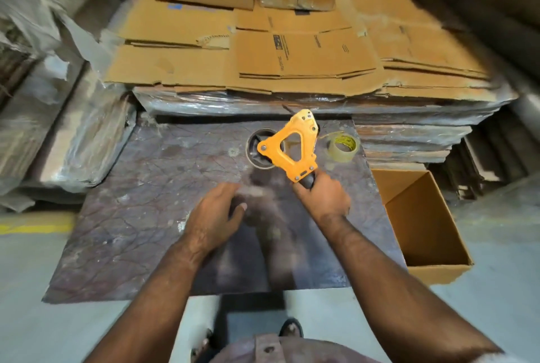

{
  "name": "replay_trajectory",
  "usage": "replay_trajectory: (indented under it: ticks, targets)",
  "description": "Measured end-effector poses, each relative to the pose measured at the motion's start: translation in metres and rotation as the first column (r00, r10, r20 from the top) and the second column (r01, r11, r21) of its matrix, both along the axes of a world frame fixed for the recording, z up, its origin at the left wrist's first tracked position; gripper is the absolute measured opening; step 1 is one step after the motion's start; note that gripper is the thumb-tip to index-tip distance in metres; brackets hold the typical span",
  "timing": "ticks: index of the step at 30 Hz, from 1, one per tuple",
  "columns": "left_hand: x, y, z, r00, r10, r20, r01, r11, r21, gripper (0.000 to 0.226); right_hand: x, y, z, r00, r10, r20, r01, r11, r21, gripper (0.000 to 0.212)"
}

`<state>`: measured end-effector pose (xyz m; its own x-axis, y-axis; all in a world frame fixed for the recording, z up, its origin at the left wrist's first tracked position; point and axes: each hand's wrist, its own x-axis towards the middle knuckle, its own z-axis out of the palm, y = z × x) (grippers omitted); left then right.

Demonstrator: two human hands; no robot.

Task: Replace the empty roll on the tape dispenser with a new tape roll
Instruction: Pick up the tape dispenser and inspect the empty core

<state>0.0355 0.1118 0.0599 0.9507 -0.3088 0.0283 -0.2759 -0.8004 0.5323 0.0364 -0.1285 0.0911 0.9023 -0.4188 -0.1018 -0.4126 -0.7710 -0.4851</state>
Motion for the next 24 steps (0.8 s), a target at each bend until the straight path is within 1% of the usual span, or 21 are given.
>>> replay_trajectory:
  ticks: [4,7,10,12,13,14,15,16,17,18,19,20,21,22,23,24]
  targets:
    - [0.005,0.035,0.019,1.000,-0.002,0.031,0.002,1.000,0.008,0.053,0.011,0.035,0.028,0.995,-0.076,0.065,0.079,0.996,-0.050,0.044]
    - [0.010,0.057,0.029,0.999,0.004,0.046,-0.005,1.000,0.022,0.056,0.013,0.055,0.038,0.994,-0.074,0.076,0.079,0.994,-0.076,0.044]
    - [0.011,0.075,0.033,0.998,-0.015,0.064,0.016,1.000,-0.009,0.060,0.010,0.072,0.039,0.994,-0.075,0.074,0.081,0.994,-0.079,0.047]
    - [0.012,0.086,0.031,0.997,-0.036,0.073,0.038,0.999,-0.038,0.066,0.004,0.082,0.034,0.995,-0.063,0.074,0.064,0.998,-0.016,0.045]
    - [0.012,0.091,0.029,0.996,-0.047,0.082,0.051,0.997,-0.051,0.065,0.000,0.087,0.033,0.995,-0.064,0.078,0.060,0.996,0.059,0.042]
    - [0.013,0.094,0.027,0.993,-0.060,0.098,0.067,0.996,-0.062,0.063,-0.005,0.092,0.032,0.993,-0.075,0.090,0.059,0.983,0.175,0.036]
    - [0.014,0.097,0.025,0.991,-0.074,0.111,0.083,0.994,-0.074,0.060,-0.010,0.098,0.033,0.989,-0.101,0.106,0.063,0.946,0.317,0.028]
    - [0.015,0.098,0.022,0.988,-0.089,0.124,0.100,0.991,-0.086,0.057,-0.015,0.104,0.035,0.984,-0.146,0.107,0.080,0.880,0.468,0.019]
    - [0.016,0.099,0.021,0.985,-0.103,0.137,0.116,0.989,-0.092,0.056,-0.020,0.108,0.037,0.979,-0.193,0.066,0.110,0.772,0.626,0.013]
    - [0.017,0.098,0.021,0.982,-0.117,0.150,0.132,0.987,-0.095,0.055,-0.024,0.111,0.039,0.978,-0.207,-0.007,0.140,0.635,0.760,0.012]
    - [0.017,0.097,0.021,0.980,-0.131,0.152,0.147,0.984,-0.099,0.056,-0.030,0.113,0.040,0.979,-0.185,-0.080,0.165,0.506,0.847,0.013]
    - [0.017,0.095,0.022,0.979,-0.143,0.148,0.160,0.981,-0.111,0.057,-0.036,0.114,0.040,0.984,-0.132,-0.124,0.167,0.403,0.900,0.014]
    - [0.016,0.093,0.024,0.978,-0.149,0.143,0.168,0.978,-0.126,0.057,-0.042,0.114,0.037,0.990,-0.070,-0.126,0.142,0.315,0.939,0.014]
    - [0.017,0.091,0.025,0.977,-0.155,0.144,0.176,0.974,-0.143,0.058,-0.047,0.113,0.032,0.995,-0.018,-0.094,0.095,0.212,0.973,0.015]
    - [0.017,0.091,0.027,0.976,-0.162,0.145,0.185,0.970,-0.156,0.057,-0.052,0.112,0.027,0.999,0.023,-0.043,0.042,0.074,0.996,0.019]
    - [0.017,0.090,0.028,0.973,-0.170,0.154,0.195,0.966,-0.170,0.056,-0.057,0.113,0.025,0.998,0.057,0.016,-0.010,-0.093,0.996,0.024]
